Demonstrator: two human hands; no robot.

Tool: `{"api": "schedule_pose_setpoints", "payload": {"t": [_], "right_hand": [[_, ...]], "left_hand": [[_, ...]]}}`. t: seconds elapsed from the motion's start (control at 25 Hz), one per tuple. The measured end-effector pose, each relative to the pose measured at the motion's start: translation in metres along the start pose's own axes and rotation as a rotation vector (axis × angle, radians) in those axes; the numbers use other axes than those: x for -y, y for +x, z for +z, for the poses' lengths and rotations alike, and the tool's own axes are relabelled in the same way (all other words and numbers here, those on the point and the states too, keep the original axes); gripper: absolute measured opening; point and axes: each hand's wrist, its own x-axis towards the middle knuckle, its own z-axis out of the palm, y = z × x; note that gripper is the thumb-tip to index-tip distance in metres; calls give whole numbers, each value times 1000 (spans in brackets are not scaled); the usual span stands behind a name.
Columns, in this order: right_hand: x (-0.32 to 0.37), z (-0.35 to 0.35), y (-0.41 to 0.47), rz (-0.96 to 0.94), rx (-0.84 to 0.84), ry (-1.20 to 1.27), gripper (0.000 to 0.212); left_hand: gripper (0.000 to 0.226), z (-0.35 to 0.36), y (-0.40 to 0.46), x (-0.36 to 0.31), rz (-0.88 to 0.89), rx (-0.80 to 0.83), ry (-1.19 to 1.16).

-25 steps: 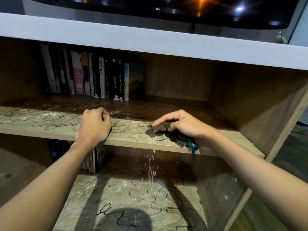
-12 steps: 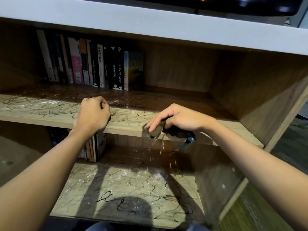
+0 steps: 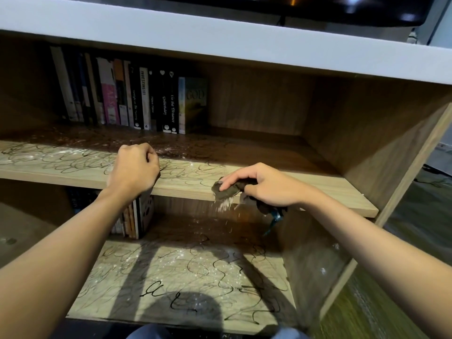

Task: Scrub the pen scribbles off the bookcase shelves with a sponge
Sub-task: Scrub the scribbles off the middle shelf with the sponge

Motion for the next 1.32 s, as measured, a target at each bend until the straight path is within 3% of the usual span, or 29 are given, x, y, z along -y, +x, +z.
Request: {"api": "schedule_pose_setpoints", "payload": {"t": [0.12, 0.28, 0.4, 0.52, 0.68, 0.92, 1.04, 1.32], "right_hand": [[6, -11, -11, -74, 58, 31, 46], [-2, -12, -7, 27, -197, 110, 44], [-5, 8, -7, -16, -141, -46, 48], [1, 13, -20, -107, -48, 47, 47], [-5, 5, -26, -96, -235, 9, 46], [-4, 13, -31, -96, -156, -60, 48], [-6, 9, -31, -43, -57, -103, 51], [-35, -16, -35, 154, -179, -258, 43]], "left_hand": [[26, 1, -1, -1, 20, -15, -6], [26, 3, 2, 1, 33, -24, -11], [26, 1, -1, -2, 37, -35, -6], [26, 2, 1, -1, 36, -31, -2], [25, 4, 2, 3, 42, -36, 0], [25, 3, 0, -1, 48, -11, 34], [25, -1, -2, -7, 76, 8, 61], [24, -4, 4, -13, 168, 114, 259]]}}
